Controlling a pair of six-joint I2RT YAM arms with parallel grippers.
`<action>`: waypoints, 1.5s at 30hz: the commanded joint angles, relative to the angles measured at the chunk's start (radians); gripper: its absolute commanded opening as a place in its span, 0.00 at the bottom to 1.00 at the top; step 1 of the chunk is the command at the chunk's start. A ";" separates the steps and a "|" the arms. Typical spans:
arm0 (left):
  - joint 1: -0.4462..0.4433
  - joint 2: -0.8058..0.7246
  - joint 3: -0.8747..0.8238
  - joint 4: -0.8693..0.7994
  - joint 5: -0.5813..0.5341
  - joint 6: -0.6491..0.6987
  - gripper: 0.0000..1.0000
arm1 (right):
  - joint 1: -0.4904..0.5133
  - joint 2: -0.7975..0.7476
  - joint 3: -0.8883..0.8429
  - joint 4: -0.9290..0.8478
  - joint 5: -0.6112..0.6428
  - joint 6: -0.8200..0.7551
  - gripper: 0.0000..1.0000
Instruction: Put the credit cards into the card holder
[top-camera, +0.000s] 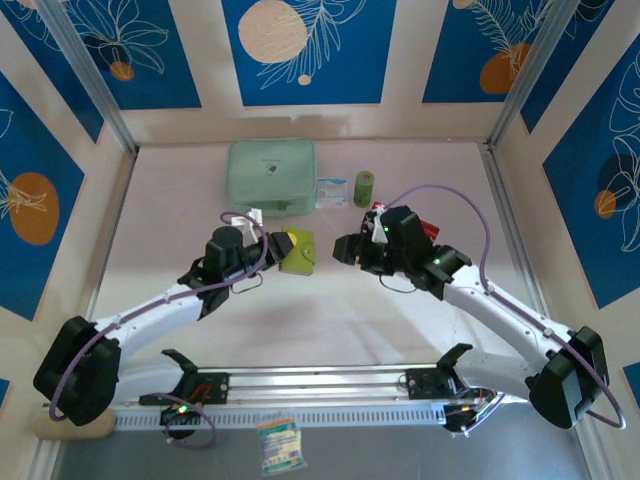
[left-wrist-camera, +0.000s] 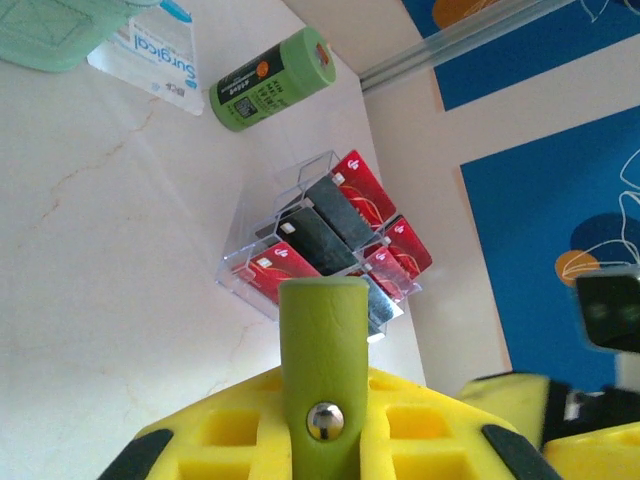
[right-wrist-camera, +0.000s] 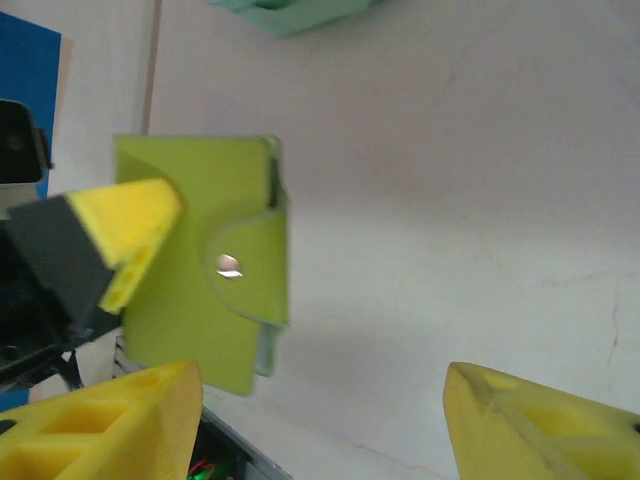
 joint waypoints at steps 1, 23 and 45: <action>-0.006 0.007 0.024 -0.008 0.037 0.019 0.00 | 0.038 0.065 0.098 -0.102 0.076 -0.106 0.67; -0.010 -0.031 -0.048 0.083 0.003 -0.107 0.00 | 0.156 0.441 0.300 -0.045 0.142 -0.105 0.60; -0.015 -0.104 -0.003 -0.001 -0.012 -0.078 0.00 | 0.109 0.476 0.044 -0.118 0.327 0.074 0.08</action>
